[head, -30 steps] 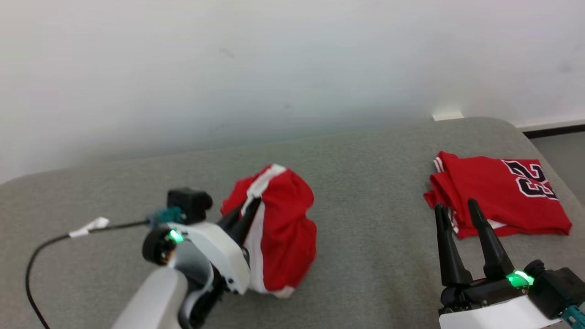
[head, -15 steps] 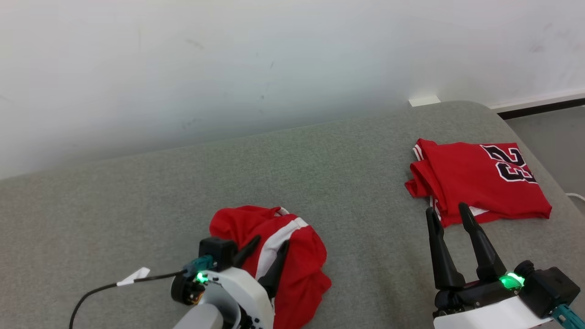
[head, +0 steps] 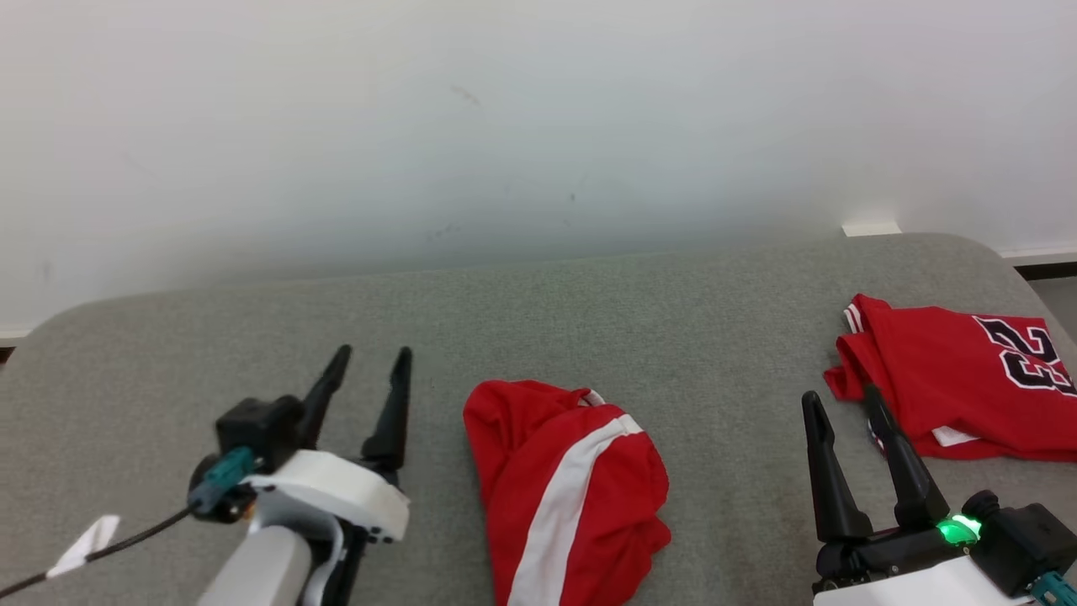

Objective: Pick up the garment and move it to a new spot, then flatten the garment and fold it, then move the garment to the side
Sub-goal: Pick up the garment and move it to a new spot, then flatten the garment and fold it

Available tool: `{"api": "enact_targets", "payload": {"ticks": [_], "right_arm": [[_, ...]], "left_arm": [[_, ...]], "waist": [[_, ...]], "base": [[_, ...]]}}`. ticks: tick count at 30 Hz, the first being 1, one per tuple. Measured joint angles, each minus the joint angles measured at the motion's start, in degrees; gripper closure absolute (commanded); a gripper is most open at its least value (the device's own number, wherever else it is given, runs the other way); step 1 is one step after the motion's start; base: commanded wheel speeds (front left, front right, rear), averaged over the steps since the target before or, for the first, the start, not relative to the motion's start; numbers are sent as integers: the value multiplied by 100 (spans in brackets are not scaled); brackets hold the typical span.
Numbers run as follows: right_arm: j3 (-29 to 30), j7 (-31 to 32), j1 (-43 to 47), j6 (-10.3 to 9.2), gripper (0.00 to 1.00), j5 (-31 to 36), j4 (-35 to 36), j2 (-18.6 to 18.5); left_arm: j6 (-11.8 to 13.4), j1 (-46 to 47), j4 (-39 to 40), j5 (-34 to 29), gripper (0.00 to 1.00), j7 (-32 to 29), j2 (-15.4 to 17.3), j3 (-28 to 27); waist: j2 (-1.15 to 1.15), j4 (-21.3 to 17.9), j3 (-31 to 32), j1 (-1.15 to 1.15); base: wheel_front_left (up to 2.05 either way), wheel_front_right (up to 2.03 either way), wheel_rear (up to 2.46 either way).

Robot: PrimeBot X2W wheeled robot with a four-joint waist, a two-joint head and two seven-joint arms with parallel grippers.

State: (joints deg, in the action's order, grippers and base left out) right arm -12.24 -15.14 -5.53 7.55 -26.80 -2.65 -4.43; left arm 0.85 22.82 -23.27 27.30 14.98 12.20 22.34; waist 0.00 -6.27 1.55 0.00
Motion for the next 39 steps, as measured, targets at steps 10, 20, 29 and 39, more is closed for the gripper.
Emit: {"api": "enact_targets", "payload": {"ticks": [10, 20, 29, 39], "right_arm": [[196, 1, 287, 0, 0, 18, -119, -4], [180, 1, 339, 0, 0, 144, -253, 27], [136, 1, 291, 0, 0, 149, -334, -57], [-987, 220, -420, 0, 0, -973, -1226, -576]], "left_arm": [[549, -1613, 1464, -625, 0, 11, -62, -1268], [174, -2380, 1317, -1038, 0, 10, -599, -1852], [-156, -2288, 1247, -1339, 0, 11, -832, -2164], [-372, -2146, 1134, -1522, 0, 10, -933, -2086]], "waist": [[0, 285, -51, 0], [0, 263, -132, 0], [0, 274, -135, 0], [0, 402, -171, 0]], "base": [[0, 0, 0], [0, 0, 0], [0, 0, 0], [0, 0, 0]]}}
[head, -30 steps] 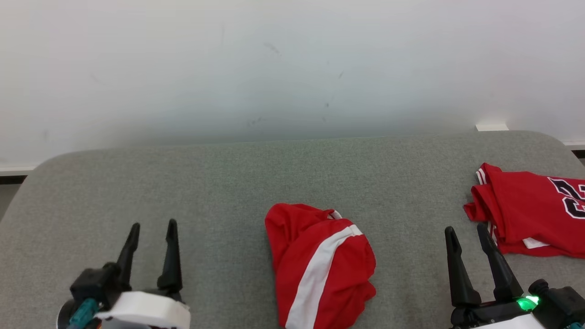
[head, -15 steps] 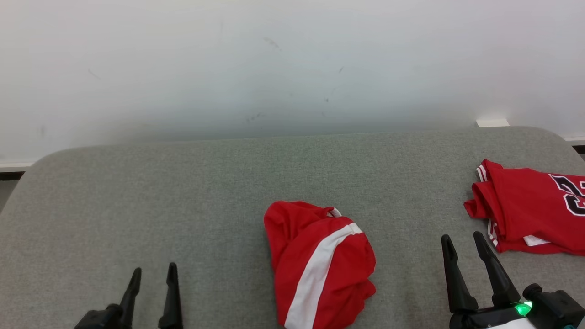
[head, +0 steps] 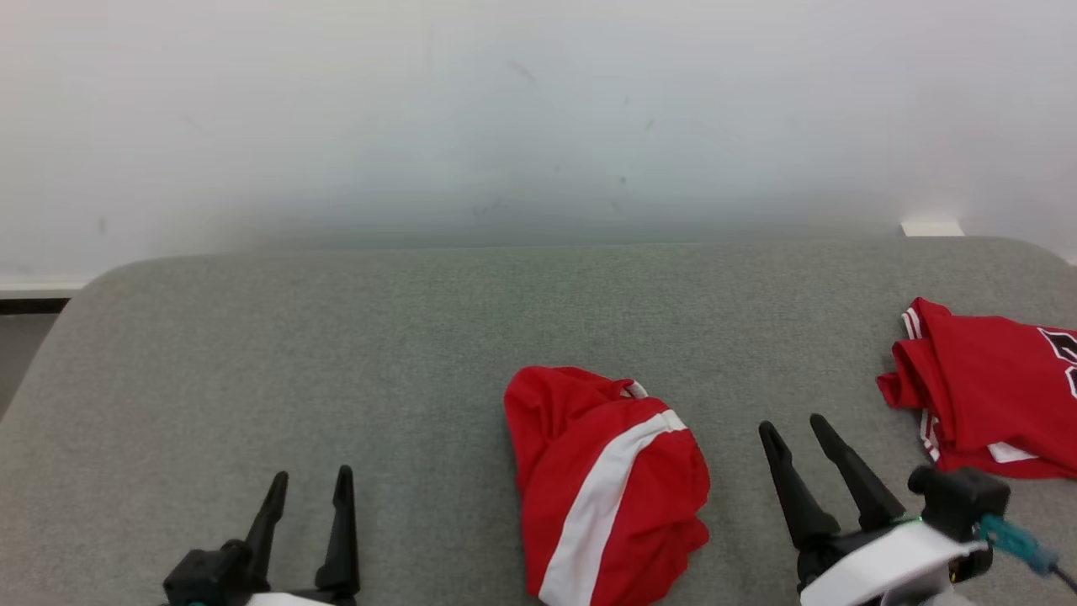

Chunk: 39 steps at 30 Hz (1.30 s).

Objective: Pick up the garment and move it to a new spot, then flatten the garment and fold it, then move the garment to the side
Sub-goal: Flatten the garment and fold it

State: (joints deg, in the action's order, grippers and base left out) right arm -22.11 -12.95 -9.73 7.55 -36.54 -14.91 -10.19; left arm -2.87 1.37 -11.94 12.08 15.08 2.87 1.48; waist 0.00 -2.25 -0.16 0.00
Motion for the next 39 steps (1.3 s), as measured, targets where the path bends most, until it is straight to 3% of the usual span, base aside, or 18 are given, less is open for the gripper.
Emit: {"api": "enact_targets", "payload": {"ticks": [5, 9, 14, 20, 24, 28, 29, 31, 39], "right_arm": [[-533, 1049, -920, 0, 0, -1172, -399, -415], [-673, 2310, -1610, -1, 0, -2086, -911, -811], [-739, 3876, -2180, -2, 0, -2989, -1562, -1071], [-804, 5225, -2412, -2, 0, -3842, -1901, -1237], [-805, 5825, -2377, -2, 0, -4296, -1849, -1267], [-838, 6012, -2240, -2, 0, -4465, -1710, -1299], [-840, 5998, -2211, -2, 42, -4475, -1637, -1302], [-828, 5892, -2180, -2, 100, -4478, -1490, -1311], [-639, 5238, -2168, -2, 100, -4529, -1062, -1351]], "left_arm": [[-20, 128, -10, -32, 0, 1, -4, 140], [-7, 311, -22, 40, 0, 1, -10, 352], [88, 370, -40, 189, 0, 4, -8, 539], [144, 435, -71, 244, 0, 4, -9, 678], [149, 436, -76, 264, 0, 4, -9, 702], [168, 436, -92, 268, 0, 4, -9, 714], [168, 435, -98, 268, 0, 4, -9, 720], [178, 435, -99, 279, 0, 4, -9, 716], [190, 402, -129, 285, 0, 4, -8, 719]], "waist": [[0, 249, -53, 0], [0, 512, -136, 0], [0, 866, -232, 0], [0, 1273, -331, -1], [0, 1482, -360, -1], [0, 1570, -361, -1], [0, 1577, -350, -1], [0, 1575, -328, -1], [0, 1337, -222, 0]], "base": [[0, 0, 0], [0, 0, 0], [0, 0, 0], [0, 0, 0], [0, 0, 0], [0, 0, 0], [0, 0, 0], [0, 0, 0], [0, 0, 0]]}}
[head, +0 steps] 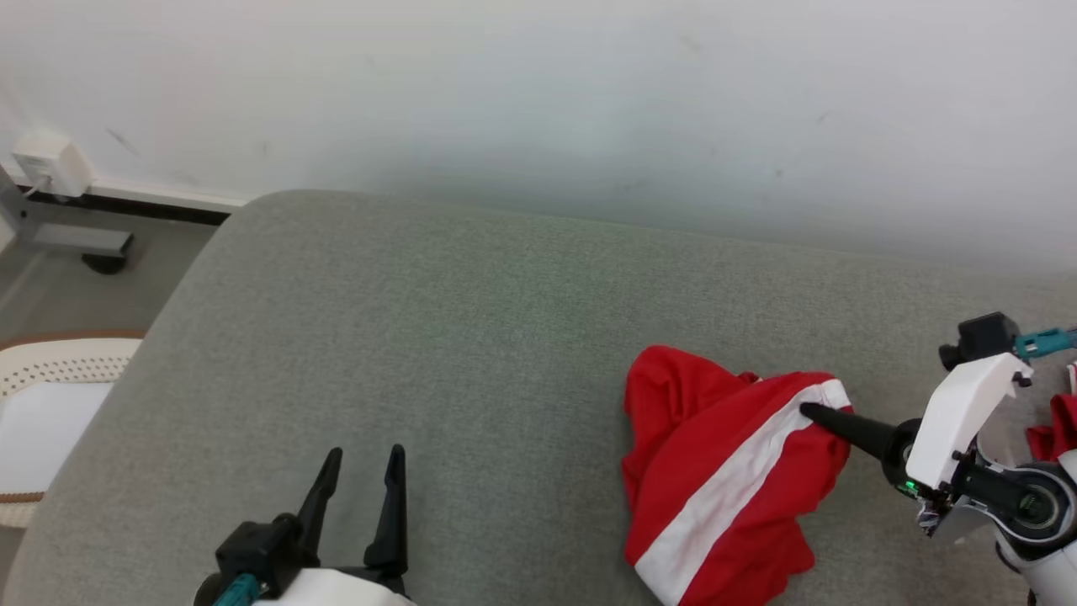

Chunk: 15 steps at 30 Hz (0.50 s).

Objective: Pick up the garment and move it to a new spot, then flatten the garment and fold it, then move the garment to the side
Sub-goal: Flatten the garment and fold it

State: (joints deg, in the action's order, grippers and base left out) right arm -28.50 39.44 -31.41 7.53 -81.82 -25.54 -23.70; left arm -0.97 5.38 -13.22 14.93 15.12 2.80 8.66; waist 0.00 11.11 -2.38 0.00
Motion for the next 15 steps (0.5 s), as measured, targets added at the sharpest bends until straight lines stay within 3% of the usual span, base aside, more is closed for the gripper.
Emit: {"api": "enact_targets", "payload": {"ticks": [11, 15], "right_arm": [[691, -1032, 389, 0, 100, -62, 68, -884], [678, -1137, 665, 0, 100, -8, -58, -1023]], "left_arm": [[-51, 31, 58, -46, 0, 0, 0, -26], [-59, 138, 76, -62, 0, 0, -1, 14]], "waist": [[0, -549, -172, 0], [0, -648, -406, 0]], "base": [[0, 0, 0], [0, 0, 0]]}}
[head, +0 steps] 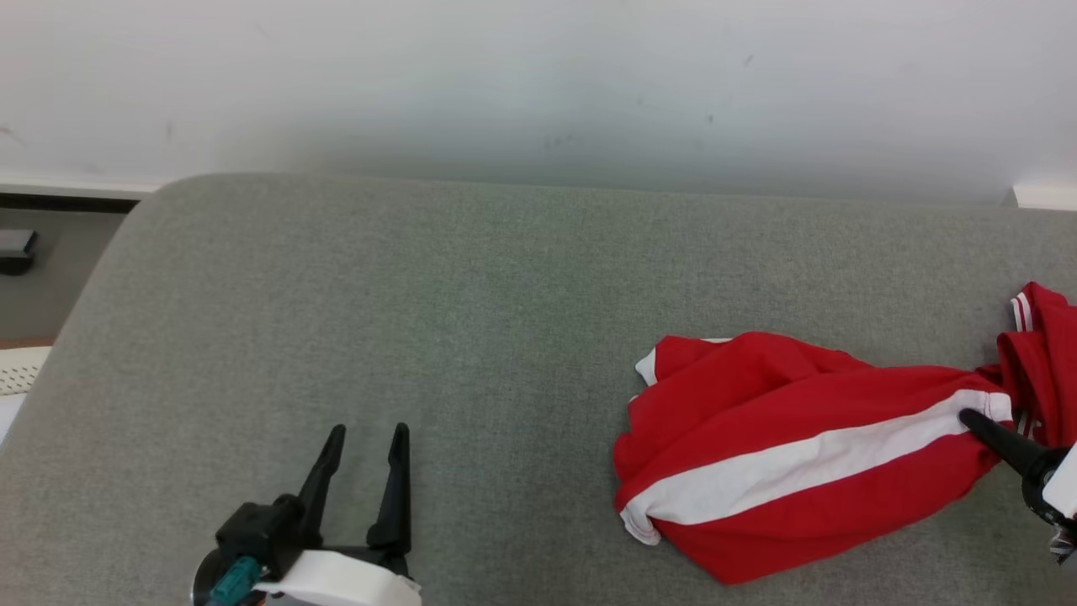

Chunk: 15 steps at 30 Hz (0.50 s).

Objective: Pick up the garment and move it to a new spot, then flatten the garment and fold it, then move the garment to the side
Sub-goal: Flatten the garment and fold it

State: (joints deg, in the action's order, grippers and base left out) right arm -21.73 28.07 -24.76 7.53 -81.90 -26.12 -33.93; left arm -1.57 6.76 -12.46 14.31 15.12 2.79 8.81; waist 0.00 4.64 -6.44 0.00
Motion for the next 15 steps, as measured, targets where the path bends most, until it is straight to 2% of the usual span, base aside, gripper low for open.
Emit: {"api": "enact_targets", "payload": {"ticks": [6, 7, 8, 9, 12, 15], "right_arm": [[-164, -282, 171, 0, 100, 275, -222, -20], [-203, -341, 175, 0, 77, 334, -270, -18], [-245, -372, 182, 0, 9, 372, -305, -3], [-292, -391, 190, 0, 0, 378, -323, 19], [-416, -528, 227, 0, 0, 472, -261, 102], [-611, -745, 263, 0, 0, 817, -104, -35]], "left_arm": [[-13, 91, -5, -12, 0, 0, 0, 30], [-14, 91, -20, -16, 0, 0, -2, 27], [-15, 91, -42, -18, 0, 0, -1, 25], [-16, 91, -67, -18, 0, 0, -1, 22], [-25, 83, -122, -18, 0, 0, -1, 23], [-42, 2, -172, -18, 0, 0, 0, 29]], "waist": [[0, -102, -211, 0], [0, -116, -198, 0], [0, -128, -170, 0], [0, -139, -135, 0], [0, -177, 12, 0], [0, -217, 213, 0]], "base": [[0, 0, 0], [0, 0, 0], [0, 0, 0], [0, 0, 0], [0, 0, 0], [0, 0, 0]]}}
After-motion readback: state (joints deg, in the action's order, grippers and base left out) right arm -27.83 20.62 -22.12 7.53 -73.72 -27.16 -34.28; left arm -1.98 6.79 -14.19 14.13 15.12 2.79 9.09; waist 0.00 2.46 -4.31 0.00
